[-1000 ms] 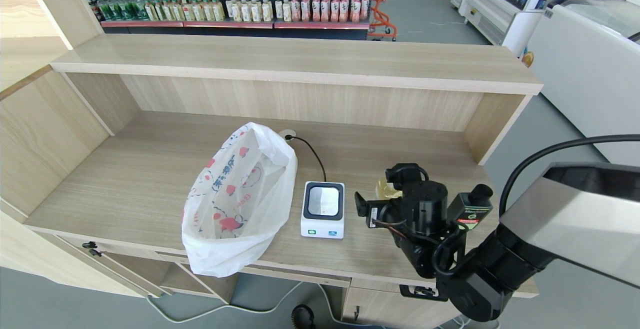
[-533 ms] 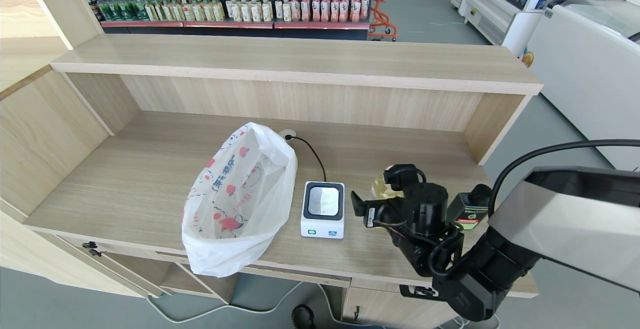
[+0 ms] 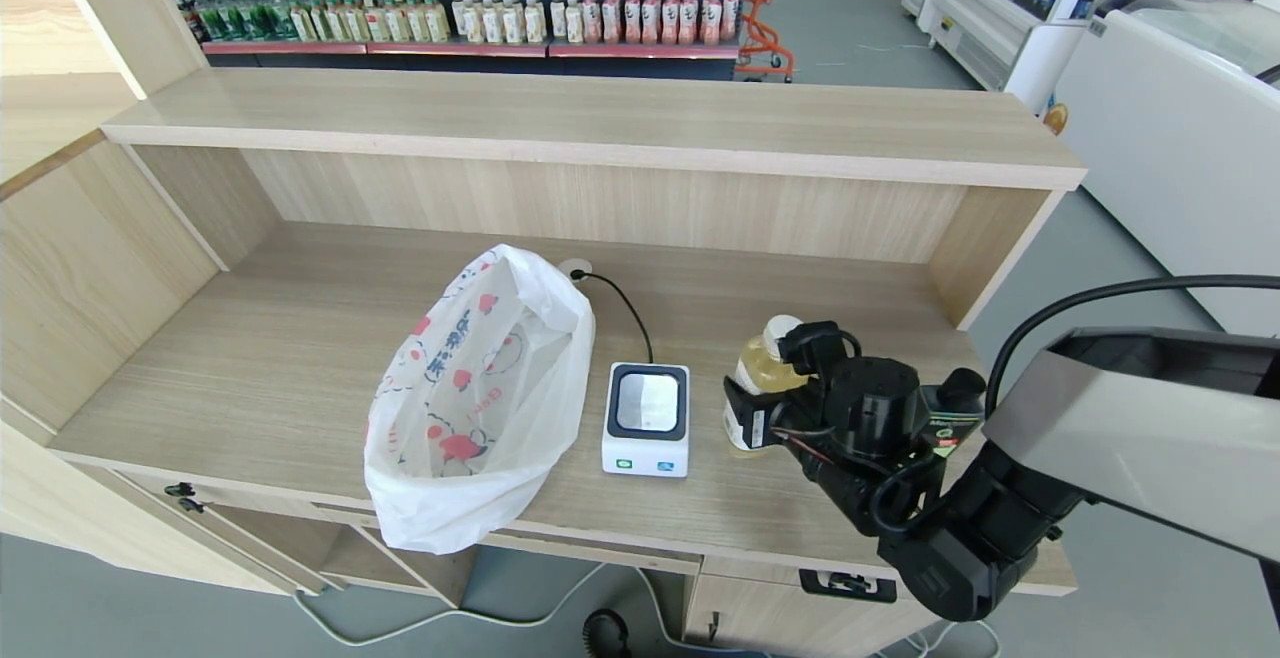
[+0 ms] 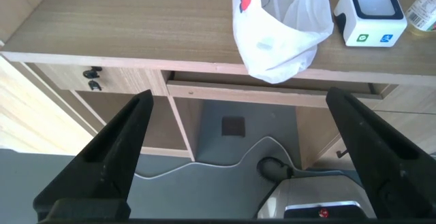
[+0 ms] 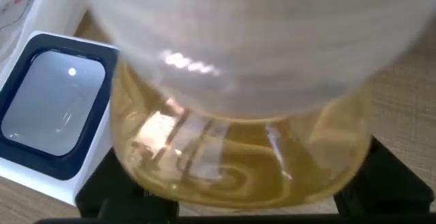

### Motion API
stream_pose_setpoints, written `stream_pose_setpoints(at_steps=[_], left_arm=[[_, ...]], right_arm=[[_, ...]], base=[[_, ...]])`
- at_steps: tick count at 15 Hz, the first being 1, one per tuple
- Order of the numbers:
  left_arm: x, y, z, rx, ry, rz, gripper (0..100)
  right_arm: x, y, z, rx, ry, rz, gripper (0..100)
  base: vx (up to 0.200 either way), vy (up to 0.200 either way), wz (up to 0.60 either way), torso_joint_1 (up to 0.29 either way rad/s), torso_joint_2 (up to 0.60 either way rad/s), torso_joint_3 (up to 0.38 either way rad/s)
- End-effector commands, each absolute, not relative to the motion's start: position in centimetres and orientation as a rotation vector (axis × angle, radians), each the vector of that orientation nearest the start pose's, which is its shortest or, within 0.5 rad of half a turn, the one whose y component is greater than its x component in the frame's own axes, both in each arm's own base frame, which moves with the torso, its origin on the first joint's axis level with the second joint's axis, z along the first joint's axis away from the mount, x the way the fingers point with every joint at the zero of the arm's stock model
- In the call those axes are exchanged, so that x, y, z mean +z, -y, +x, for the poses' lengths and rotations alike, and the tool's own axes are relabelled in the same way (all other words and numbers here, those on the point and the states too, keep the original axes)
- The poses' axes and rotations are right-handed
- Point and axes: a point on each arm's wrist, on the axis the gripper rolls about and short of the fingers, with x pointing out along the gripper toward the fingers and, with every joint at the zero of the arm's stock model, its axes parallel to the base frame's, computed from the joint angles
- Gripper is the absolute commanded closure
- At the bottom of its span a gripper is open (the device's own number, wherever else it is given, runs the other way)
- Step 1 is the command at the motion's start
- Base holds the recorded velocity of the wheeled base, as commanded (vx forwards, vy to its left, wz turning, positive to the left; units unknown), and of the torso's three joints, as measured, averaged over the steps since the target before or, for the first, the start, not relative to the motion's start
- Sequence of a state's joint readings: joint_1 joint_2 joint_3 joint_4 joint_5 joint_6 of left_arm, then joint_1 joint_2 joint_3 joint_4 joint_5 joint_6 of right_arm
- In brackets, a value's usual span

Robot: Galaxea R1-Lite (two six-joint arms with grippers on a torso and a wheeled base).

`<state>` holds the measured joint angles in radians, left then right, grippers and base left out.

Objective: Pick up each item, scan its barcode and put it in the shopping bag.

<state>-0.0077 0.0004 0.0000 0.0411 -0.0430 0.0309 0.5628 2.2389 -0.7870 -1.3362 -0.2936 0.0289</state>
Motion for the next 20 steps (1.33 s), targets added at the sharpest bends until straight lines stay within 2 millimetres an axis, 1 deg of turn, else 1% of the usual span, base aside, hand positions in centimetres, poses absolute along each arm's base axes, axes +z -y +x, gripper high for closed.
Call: stream_pose_setpoints(at_steps=[1,5,7,8,10,12,13,14,15,16,17,19,20], left_arm=[[7.1,0.1,-2.3,-0.051,-0.041,0.030,0],[7.1,0.1,-2.3,-0.051,-0.041,0.030,0],[7.1,0.1,-2.3,-0.051,-0.041,0.030,0],[7.1,0.1,-2.3,-0.051,-0.041,0.030,0],[7.1,0.1,-2.3,-0.051,-0.041,0.030,0],[7.1,0.1,-2.3,-0.051,-0.041,0.030,0],[7.1,0.1,-2.3,-0.051,-0.041,0.030,0],[7.1,0.1,-2.3,-0.051,-0.041,0.030,0],[7.1,0.1,-2.3,-0.051,-0.041,0.030,0],[7.1,0.1,-2.3,-0.051,-0.041,0.030,0],[7.1,0.1,-2.3,-0.051,-0.041,0.030,0],[7.1,0.1,-2.3,-0.051,-0.041,0.030,0],[7.1,0.1,-2.3,-0.051,-0.041,0.030,0]], right_arm=[[5.7,-19.4,32.9,0.255,-0.109,-0.031,100],[5.3,-19.3,32.8,0.255,-0.114,-0.093,100],[5.9,-19.0,32.9,0.251,-0.099,-0.077,100],[6.6,-18.9,32.7,0.257,-0.089,-0.063,100],[9.5,-17.7,30.6,0.295,-0.096,0.004,100],[13.7,-15.9,27.9,0.355,-0.117,0.083,100],[15.3,-15.3,27.1,0.382,-0.115,0.119,100],[18.5,-13.8,25.3,0.477,-0.118,0.187,100],[20.8,-12.6,23.9,0.569,-0.121,0.229,100],[22.4,-11.9,22.6,0.654,-0.131,0.262,100],[24.9,-10.8,20.6,0.798,-0.132,0.316,100],[27.2,-9.2,17.6,1.017,-0.148,0.380,100],[27.8,-8.8,16.3,1.106,-0.160,0.409,100]], base=[[0.000,0.000,0.00,0.000,0.00,0.000],[0.000,0.000,0.00,0.000,0.00,0.000],[0.000,0.000,0.00,0.000,0.00,0.000],[0.000,0.000,0.00,0.000,0.00,0.000],[0.000,0.000,0.00,0.000,0.00,0.000],[0.000,0.000,0.00,0.000,0.00,0.000],[0.000,0.000,0.00,0.000,0.00,0.000],[0.000,0.000,0.00,0.000,0.00,0.000],[0.000,0.000,0.00,0.000,0.00,0.000],[0.000,0.000,0.00,0.000,0.00,0.000],[0.000,0.000,0.00,0.000,0.00,0.000],[0.000,0.000,0.00,0.000,0.00,0.000],[0.000,0.000,0.00,0.000,0.00,0.000]])
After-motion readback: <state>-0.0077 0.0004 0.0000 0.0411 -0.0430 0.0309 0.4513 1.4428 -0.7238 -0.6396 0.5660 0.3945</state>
